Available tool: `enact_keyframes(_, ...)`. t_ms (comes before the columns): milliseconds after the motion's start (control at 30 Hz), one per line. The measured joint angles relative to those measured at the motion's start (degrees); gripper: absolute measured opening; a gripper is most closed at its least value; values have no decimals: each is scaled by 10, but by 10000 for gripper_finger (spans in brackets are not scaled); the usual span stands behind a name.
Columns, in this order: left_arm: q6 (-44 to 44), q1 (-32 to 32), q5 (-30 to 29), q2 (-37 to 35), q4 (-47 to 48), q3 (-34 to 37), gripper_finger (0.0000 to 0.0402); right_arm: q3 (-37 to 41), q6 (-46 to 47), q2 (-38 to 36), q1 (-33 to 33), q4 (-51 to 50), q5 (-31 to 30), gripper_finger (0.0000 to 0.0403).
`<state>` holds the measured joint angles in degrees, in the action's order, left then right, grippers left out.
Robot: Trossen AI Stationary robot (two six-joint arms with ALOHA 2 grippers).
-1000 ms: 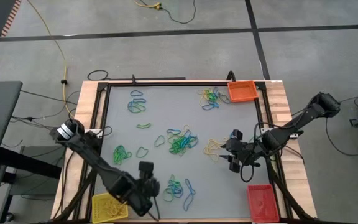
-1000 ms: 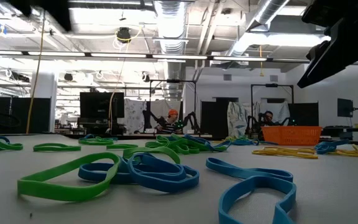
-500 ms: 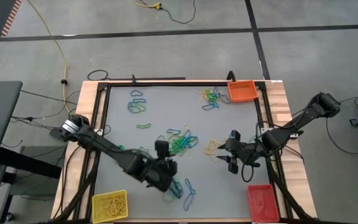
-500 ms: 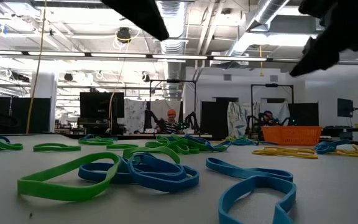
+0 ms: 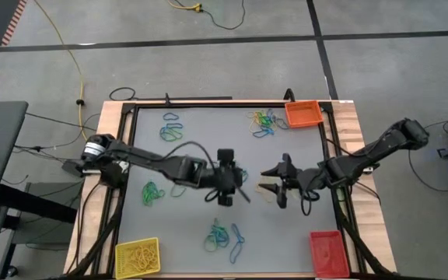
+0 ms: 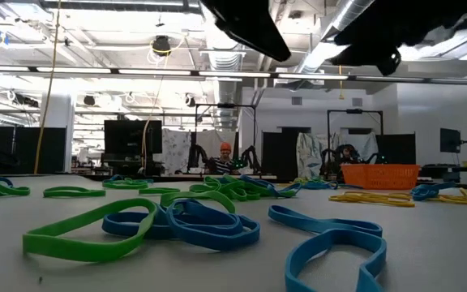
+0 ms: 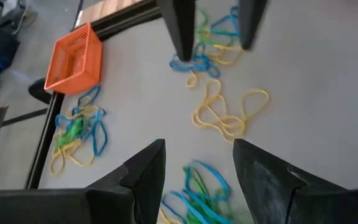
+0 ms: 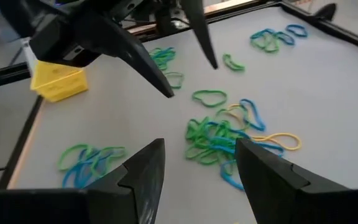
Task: Sort rubber bands into baskets
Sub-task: Put the green rubber band into the orange bin
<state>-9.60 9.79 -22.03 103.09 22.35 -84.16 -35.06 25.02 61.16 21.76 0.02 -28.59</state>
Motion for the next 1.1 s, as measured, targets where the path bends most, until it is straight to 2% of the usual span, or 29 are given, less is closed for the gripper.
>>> enact_keyframes(267, 7, -64, 110, 9, -9, 0, 178, 0, 0, 0, -36, -5, 0, 224)
enact_keyframes(400, -4, -73, 142, 24, -1, 0, 178, 0, 0, 0, -36, -14, 1, 224)
enact_keyframes(667, -38, -77, 137, 61, -2, 0, 178, 0, 0, 0, -32, -62, 2, 224)
enact_keyframes(800, -47, -78, 81, 67, -12, 1, 178, 0, 0, 0, -36, -80, 2, 224)
enact_keyframes(967, -73, -101, 69, 33, -18, 1, 178, 0, -16, 0, -57, -90, -2, 224)
enact_keyframes(1100, -78, -132, 95, -2, -7, 0, 178, 0, -29, 0, -82, -91, -1, 224)
